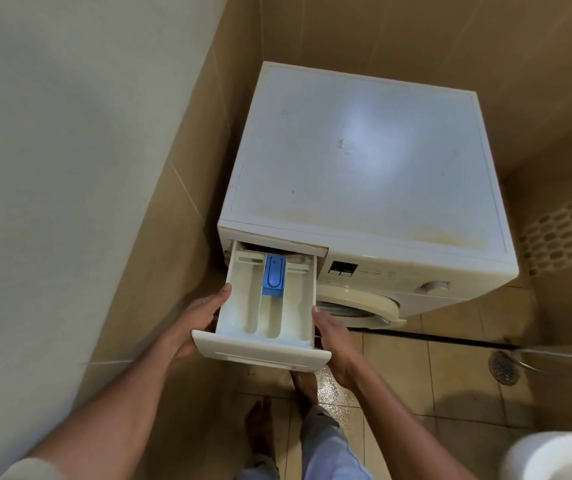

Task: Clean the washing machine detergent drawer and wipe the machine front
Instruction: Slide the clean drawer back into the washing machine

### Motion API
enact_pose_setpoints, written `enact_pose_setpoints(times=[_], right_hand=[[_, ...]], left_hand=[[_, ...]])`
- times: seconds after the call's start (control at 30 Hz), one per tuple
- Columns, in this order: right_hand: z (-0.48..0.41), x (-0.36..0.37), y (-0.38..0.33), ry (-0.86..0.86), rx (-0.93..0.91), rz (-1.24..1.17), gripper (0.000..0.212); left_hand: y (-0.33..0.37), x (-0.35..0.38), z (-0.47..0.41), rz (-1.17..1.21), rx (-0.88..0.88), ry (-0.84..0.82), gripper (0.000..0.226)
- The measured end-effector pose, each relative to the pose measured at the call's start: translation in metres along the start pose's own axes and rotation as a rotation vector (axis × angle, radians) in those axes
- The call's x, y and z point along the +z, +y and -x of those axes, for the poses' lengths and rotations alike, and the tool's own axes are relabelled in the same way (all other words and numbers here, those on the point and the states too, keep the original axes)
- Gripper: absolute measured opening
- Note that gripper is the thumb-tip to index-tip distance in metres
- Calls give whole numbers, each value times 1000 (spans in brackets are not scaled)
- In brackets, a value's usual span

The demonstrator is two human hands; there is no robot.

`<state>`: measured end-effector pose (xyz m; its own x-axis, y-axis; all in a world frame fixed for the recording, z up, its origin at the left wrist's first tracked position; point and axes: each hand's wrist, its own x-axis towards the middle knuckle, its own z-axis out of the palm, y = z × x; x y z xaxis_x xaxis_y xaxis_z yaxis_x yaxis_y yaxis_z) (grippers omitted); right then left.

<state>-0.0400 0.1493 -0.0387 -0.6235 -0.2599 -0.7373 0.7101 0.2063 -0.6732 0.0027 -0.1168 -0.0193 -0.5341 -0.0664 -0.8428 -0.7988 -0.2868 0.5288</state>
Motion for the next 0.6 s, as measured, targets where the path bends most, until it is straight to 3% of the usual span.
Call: enact_pose_setpoints(times=[0.13,0.33,0.6], right_hand=[[-6,5,3,10,-3,-35,29],[-10,9,7,7,-13,-65,30],[-21,11,-10,97,-26,-23,51]], left_hand=[[1,-5,-8,-13,16,17,53],[2,-12,-17,-18,39,-1,48],[13,-11,-32,0,47,-23,46]])
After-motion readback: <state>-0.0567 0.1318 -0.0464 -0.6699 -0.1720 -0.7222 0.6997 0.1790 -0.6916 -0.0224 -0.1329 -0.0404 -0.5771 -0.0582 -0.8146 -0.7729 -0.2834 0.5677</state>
